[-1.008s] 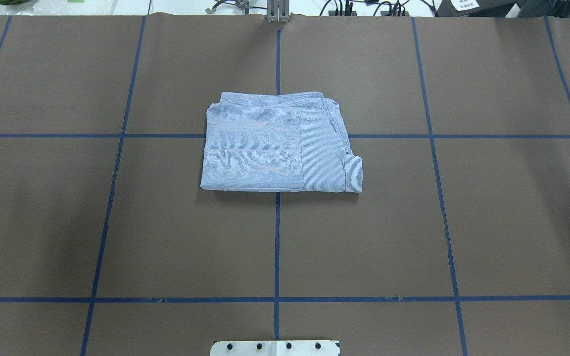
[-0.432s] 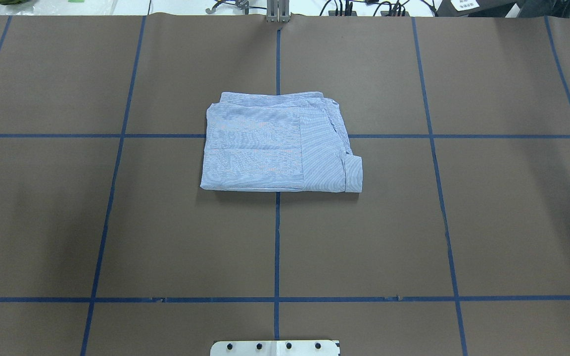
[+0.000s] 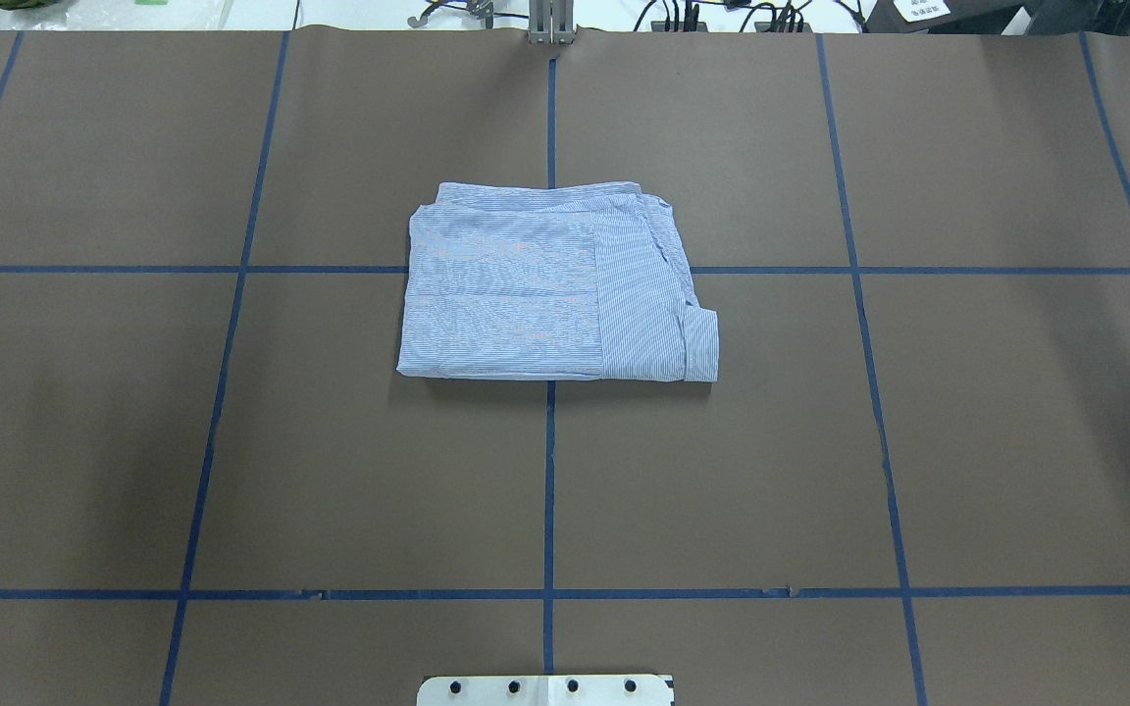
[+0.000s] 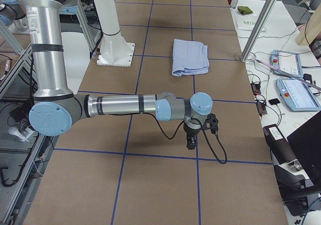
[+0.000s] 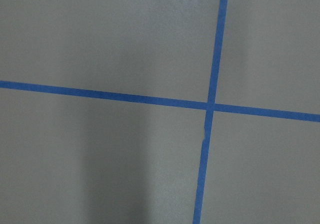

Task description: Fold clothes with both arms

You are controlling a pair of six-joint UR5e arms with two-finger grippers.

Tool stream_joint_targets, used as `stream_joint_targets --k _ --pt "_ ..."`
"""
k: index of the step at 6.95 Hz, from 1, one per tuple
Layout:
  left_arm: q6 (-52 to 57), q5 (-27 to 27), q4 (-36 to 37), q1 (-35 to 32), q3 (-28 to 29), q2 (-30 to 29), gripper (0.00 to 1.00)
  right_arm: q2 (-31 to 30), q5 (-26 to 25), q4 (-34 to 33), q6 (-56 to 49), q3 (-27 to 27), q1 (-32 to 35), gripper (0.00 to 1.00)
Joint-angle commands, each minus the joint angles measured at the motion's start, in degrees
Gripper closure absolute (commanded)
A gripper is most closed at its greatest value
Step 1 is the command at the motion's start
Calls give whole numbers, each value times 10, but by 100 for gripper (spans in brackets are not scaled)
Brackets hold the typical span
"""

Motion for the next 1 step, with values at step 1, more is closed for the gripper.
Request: stream_joint_targets --k 1 --pt "0 0 -1 -1 0 0 0 1 0 0 1 1 0 0"
